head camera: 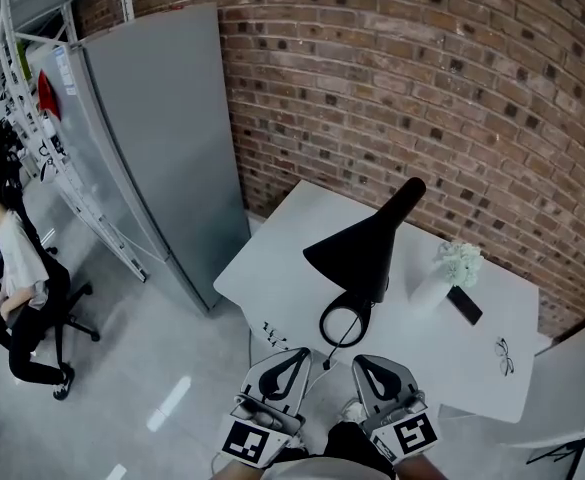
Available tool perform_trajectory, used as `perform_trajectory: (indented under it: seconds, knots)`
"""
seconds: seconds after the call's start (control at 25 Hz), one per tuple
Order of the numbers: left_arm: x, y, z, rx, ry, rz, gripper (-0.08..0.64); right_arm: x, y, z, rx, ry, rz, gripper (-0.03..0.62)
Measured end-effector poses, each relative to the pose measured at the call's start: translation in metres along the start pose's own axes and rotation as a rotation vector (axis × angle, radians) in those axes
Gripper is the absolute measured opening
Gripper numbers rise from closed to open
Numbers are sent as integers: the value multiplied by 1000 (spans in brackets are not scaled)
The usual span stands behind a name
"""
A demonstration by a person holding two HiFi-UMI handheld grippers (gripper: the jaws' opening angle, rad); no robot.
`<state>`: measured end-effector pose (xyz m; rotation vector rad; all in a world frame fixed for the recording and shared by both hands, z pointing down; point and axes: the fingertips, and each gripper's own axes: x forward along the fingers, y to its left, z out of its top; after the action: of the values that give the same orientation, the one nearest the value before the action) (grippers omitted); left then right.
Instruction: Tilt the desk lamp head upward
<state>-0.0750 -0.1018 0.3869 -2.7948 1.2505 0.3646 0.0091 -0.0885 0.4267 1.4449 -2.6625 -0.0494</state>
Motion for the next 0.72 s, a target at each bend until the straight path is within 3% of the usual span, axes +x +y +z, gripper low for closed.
perform_trajectory:
  seconds: [0.72]
  knots:
    - [11, -15, -7, -46, -13, -40, 6, -13, -7, -2, -12, 36, -22, 17]
